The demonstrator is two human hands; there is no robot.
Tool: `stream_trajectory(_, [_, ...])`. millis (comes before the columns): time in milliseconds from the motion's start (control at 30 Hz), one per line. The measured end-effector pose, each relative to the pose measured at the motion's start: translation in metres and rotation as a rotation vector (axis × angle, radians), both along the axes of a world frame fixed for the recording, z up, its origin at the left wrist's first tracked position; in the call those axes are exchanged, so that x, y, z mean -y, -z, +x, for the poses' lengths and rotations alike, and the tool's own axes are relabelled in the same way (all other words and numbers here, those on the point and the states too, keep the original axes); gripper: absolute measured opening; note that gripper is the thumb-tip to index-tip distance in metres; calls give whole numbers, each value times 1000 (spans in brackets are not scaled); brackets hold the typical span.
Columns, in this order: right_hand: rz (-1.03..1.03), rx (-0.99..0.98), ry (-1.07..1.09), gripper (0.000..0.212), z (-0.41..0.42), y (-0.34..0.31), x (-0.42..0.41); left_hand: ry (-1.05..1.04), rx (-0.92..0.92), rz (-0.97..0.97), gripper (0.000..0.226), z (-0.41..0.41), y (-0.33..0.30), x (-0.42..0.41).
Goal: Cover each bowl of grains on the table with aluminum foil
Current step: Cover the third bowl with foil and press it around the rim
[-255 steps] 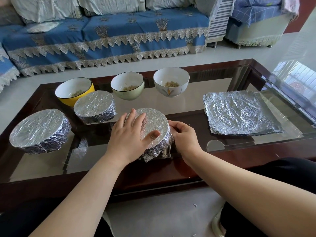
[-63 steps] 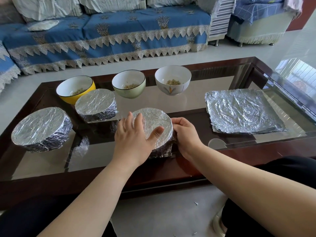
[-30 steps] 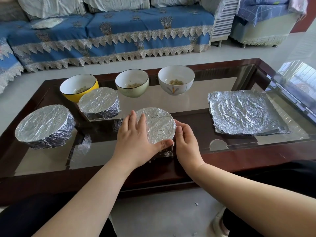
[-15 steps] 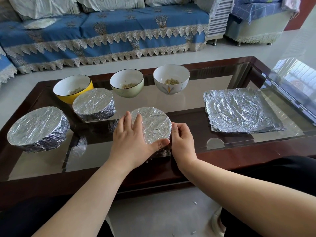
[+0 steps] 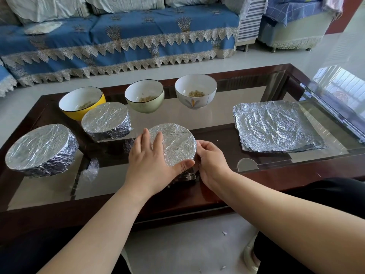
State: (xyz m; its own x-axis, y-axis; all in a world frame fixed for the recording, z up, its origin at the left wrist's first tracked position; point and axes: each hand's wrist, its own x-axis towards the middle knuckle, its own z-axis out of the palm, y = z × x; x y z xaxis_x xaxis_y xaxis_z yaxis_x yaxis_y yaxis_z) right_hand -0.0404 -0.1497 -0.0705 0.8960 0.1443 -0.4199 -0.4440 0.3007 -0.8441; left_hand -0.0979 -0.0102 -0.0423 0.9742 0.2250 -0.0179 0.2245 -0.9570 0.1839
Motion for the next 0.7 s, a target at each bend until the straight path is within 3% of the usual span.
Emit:
stream_trajectory(267, [-55, 49, 33, 13, 3, 1, -7, 0, -7, 5, 147, 0, 1, 0])
stream_trajectory(367, [-217, 154, -1, 14, 4, -2, -5, -10, -5, 6, 143, 0, 0, 1])
stream_trajectory(467, [-408, 281, -60, 30, 10, -6, 2, -48, 0, -14, 139, 0, -1, 5])
stream_trajectory(600, [-440, 367, -117, 43, 15, -6, 8, -94, -29, -78, 132, 0, -6, 11])
stream_trajectory(700, [-537, 472, -168, 40, 6, -1, 13, -111, -78, -168, 131, 2, -13, 8])
